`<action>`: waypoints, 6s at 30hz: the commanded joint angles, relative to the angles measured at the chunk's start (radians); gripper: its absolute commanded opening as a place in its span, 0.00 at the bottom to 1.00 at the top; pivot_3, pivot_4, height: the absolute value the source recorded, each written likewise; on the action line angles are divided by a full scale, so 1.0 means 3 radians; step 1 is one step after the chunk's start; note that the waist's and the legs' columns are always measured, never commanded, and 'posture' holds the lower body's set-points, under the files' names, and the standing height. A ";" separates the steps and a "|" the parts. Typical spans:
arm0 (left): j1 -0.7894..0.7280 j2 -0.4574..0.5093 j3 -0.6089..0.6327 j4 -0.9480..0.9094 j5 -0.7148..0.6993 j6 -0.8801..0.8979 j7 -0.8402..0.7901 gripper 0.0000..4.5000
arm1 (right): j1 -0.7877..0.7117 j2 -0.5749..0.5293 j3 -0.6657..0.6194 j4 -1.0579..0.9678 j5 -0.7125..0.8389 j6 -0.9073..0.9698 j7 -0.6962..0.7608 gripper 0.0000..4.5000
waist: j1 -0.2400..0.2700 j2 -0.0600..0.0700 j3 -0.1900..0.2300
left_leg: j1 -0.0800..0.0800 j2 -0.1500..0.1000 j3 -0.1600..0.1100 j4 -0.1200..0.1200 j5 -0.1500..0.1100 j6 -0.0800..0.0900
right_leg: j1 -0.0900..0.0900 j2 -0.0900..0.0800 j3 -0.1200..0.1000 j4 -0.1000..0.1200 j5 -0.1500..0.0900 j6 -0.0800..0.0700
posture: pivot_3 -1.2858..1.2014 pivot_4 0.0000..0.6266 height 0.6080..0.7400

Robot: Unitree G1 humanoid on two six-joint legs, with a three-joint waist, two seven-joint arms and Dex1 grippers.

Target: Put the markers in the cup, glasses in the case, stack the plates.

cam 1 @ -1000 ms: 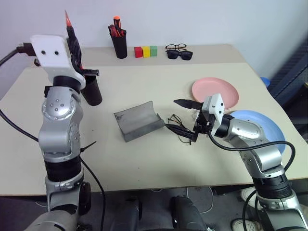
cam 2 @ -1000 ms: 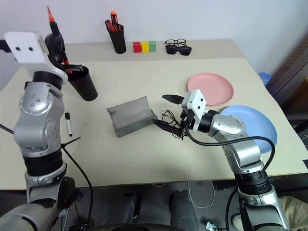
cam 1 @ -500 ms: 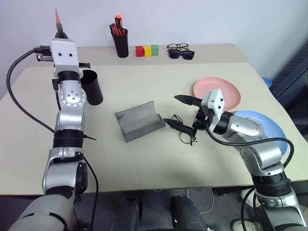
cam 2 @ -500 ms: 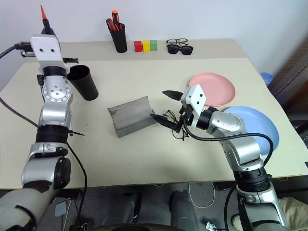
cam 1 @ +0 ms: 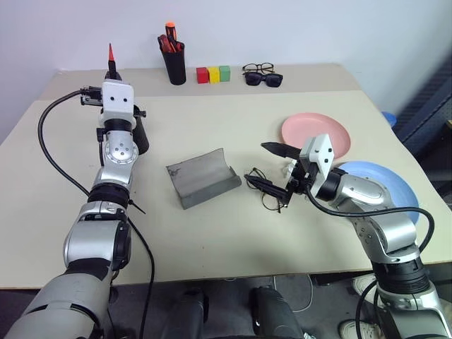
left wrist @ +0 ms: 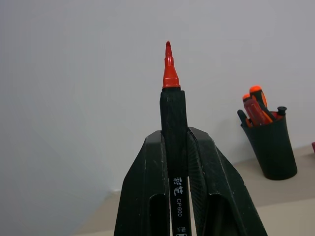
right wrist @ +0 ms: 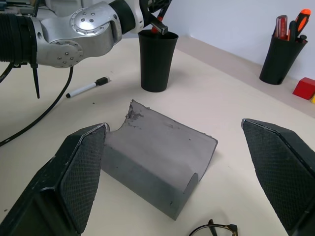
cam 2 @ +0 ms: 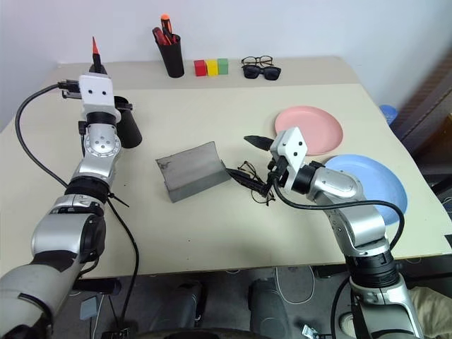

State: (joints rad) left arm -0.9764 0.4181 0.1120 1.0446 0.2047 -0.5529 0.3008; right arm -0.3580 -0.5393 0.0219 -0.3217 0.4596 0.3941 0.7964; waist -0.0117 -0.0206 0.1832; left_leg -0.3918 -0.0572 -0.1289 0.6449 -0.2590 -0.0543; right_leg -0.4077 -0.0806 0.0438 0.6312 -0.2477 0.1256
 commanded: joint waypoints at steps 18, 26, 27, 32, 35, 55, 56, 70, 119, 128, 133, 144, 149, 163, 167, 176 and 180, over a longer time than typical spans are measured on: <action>0.0049 -0.0023 0.0181 -0.0319 -0.0414 -0.0008 -0.0201 0.96 | -0.0131 0.0074 -0.0072 -0.0116 0.0197 -0.0017 0.0049 1.00 | -0.0002 0.0000 0.0000 | 0.0000 0.0000 0.0000 0.0001 0.0000 0.0000 | 0.0000 0.0000 0.0000 0.0002 0.0000 0.0000 | 0.52 0.24 1.00; 0.0639 0.0108 0.1213 -0.2765 -0.2160 0.3074 -0.0226 0.96 | -0.0271 0.0059 -0.0040 -0.0153 0.0532 0.0339 0.0154 1.00 | -0.0083 0.0000 0.0000 | 0.0001 0.0005 -0.0009 -0.0001 -0.0001 0.0002 | -0.0005 0.0002 0.0005 0.0005 0.0000 0.0000 | 0.52 0.24 1.00; 0.0720 0.0211 0.1361 -0.2991 -0.2374 0.3531 -0.0182 0.96 | -0.0281 0.0052 -0.0033 -0.0152 0.0565 0.0377 0.0181 1.00 | -0.0109 0.0000 0.0000 | 0.0001 0.0006 -0.0010 -0.0001 -0.0001 0.0002 | -0.0006 0.0002 0.0005 0.0008 0.0000 0.0000 | 0.52 0.24 1.00; 0.1059 0.0912 0.1935 -0.3458 -0.2959 0.5362 -0.0117 0.96 | -0.0337 0.0038 0.0022 -0.0108 0.0683 0.0530 0.0335 1.00 | -0.0110 0.0000 0.0001 | 0.0002 0.0006 -0.0013 0.0004 -0.0001 0.0001 | -0.0010 0.0006 0.0004 0.0022 0.0000 0.0000 | 0.52 0.24 1.00; 0.1152 0.1157 0.1992 -0.3538 -0.3022 0.5916 -0.0199 0.96 | -0.0374 0.0075 0.0059 -0.0059 0.0654 0.0524 0.0364 1.00 | -0.0082 0.0000 0.0001 | 0.0008 0.0003 -0.0011 0.0008 0.0000 0.0000 | 0.0000 0.0007 0.0002 0.0022 -0.0001 -0.0001 | 0.52 0.24 1.00; 0.0616 0.0604 0.1167 -0.2512 -0.1949 0.6507 -0.0249 0.96 | -0.0154 0.0105 0.0070 0.0102 0.0346 0.0080 0.0526 1.00 | -0.0019 -0.0002 0.0001 | 0.0005 0.0002 -0.0008 -0.0005 0.0018 -0.0011 | -0.0010 0.0003 0.0000 0.0019 0.0006 -0.0010 | 0.52 0.24 1.00; 0.0579 0.0562 0.1174 -0.2470 -0.1913 0.6498 -0.0239 0.96 | -0.0135 0.0103 0.0066 0.0098 0.0336 0.0061 0.0524 1.00 | -0.0018 -0.0002 0.0001 | 0.0004 0.0002 -0.0007 -0.0005 0.0018 -0.0011 | -0.0010 0.0003 0.0000 0.0019 0.0006 -0.0010 | 0.52 0.24 1.00; 0.0519 0.0161 0.1508 -0.2292 -0.1410 0.6500 0.0109 0.24 | -0.0007 0.0084 0.0036 0.0112 0.0264 -0.0066 0.0484 1.00 | -0.0058 0.0000 0.0000 | 0.0010 0.0004 -0.0006 -0.0004 0.0019 -0.0012 | -0.0006 0.0005 0.0001 0.0020 0.0007 -0.0011 | 0.52 0.24 1.00; 0.0080 0.0117 0.0187 -0.0687 -0.0232 0.0093 -0.0367 0.01 | -0.0380 0.0877 -0.0042 0.0572 0.0336 -0.0797 0.0359 1.00 | -0.0005 -0.0001 0.0003 | 0.0003 0.0002 -0.0003 -0.0010 0.0020 -0.0011 | -0.0006 0.0004 0.0000 0.0003 0.0014 -0.0009 | 0.52 0.24 1.00; 0.0074 0.0015 0.0166 -0.0312 -0.0266 -0.0064 -0.0346 0.01 | -0.0378 0.0833 -0.0047 0.0492 0.0344 -0.0744 0.0296 1.00 | -0.0016 -0.0001 0.0003 | 0.0003 0.0002 -0.0003 -0.0010 0.0020 -0.0010 | -0.0006 0.0005 0.0000 0.0005 0.0014 -0.0008 | 0.52 0.24 1.00; 0.0106 -0.0019 0.0176 -0.0241 -0.0267 -0.0089 -0.0306 0.11 | -0.0377 0.0813 -0.0045 0.0468 0.0349 -0.0728 0.0286 1.00 | -0.0013 -0.0001 0.0003 | 0.0003 0.0002 -0.0003 -0.0010 0.0020 -0.0010 | -0.0006 0.0005 0.0000 0.0005 0.0015 -0.0008 | 0.52 0.24 1.00; 0.0248 -0.0168 0.0292 -0.0545 -0.0560 -0.0022 -0.0492 0.88 | -0.0415 0.0710 -0.0113 0.0485 0.0362 -0.0692 0.0299 1.00 | -0.0010 -0.0001 0.0003 | 0.0003 0.0002 -0.0004 -0.0010 0.0020 -0.0010 | -0.0006 0.0005 0.0000 0.0005 0.0015 -0.0008 | 0.52 0.24 1.00; 0.0351 -0.0432 0.0304 -0.1628 -0.1317 0.1270 -0.1102 0.88 | -0.0339 0.0609 -0.0187 0.0425 0.0369 -0.0662 0.0250 1.00 | -0.0001 -0.0001 0.0003 | 0.0002 0.0002 -0.0006 -0.0009 0.0020 -0.0010 | -0.0004 0.0003 -0.0001 0.0004 0.0015 -0.0008 | 0.52 0.24 1.00; 0.0561 0.1132 -0.0938 -0.3571 -0.2603 0.5312 -0.3833 0.88 | 0.1122 -0.0233 -0.0700 -0.0614 0.0455 -0.0107 0.0015 1.00 | -0.0109 0.0013 0.0011 | 0.0007 0.0006 -0.0004 -0.0012 0.0017 -0.0005 | -0.0002 0.0011 0.0003 0.0007 0.0010 -0.0008 | 0.52 0.24 1.00; 0.0474 0.1369 -0.1164 -0.3571 -0.2650 0.5579 -0.4282 0.88 | 0.1460 -0.0428 -0.0878 -0.0802 0.0586 0.0068 0.0031 1.00 | -0.0090 0.0014 0.0013 | 0.0008 0.0006 -0.0003 -0.0003 0.0017 -0.0004 | 0.0005 0.0010 0.0003 0.0007 0.0003 -0.0016 | 0.52 0.24 1.00; 0.0387 0.1514 -0.1852 -0.3691 -0.2364 0.5634 -0.4755 0.88 | 0.2042 -0.0605 -0.1004 -0.0912 0.0440 -0.0098 0.0298 1.00 | -0.0064 0.0012 0.0014 | 0.0003 0.0006 -0.0002 0.0001 0.0017 -0.0001 | 0.0006 0.0004 0.0003 0.0001 0.0002 -0.0014 | 0.52 0.24 1.00; 0.0369 0.1396 -0.1928 -0.3630 -0.2262 0.5610 -0.4762 0.88 | 0.2214 -0.0668 -0.1117 -0.0922 0.0450 -0.0164 0.0403 1.00 | -0.0026 0.0010 0.0016 | 0.0002 0.0007 0.0000 0.0001 0.0016 0.0000 | 0.0004 0.0005 0.0003 0.0000 0.0001 -0.0014 | 0.52 0.24 1.00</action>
State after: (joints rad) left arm -0.8482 0.8348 -0.4614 -0.0395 -0.4908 1.1461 -1.1190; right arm 0.3057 -0.7251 -0.2737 -0.5593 0.5884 0.3709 0.9045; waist -0.0196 -0.0175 0.1881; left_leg -0.3912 -0.0551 -0.1287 0.6452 -0.2541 -0.0542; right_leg -0.4065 -0.0792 0.0448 0.6313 -0.2474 0.1215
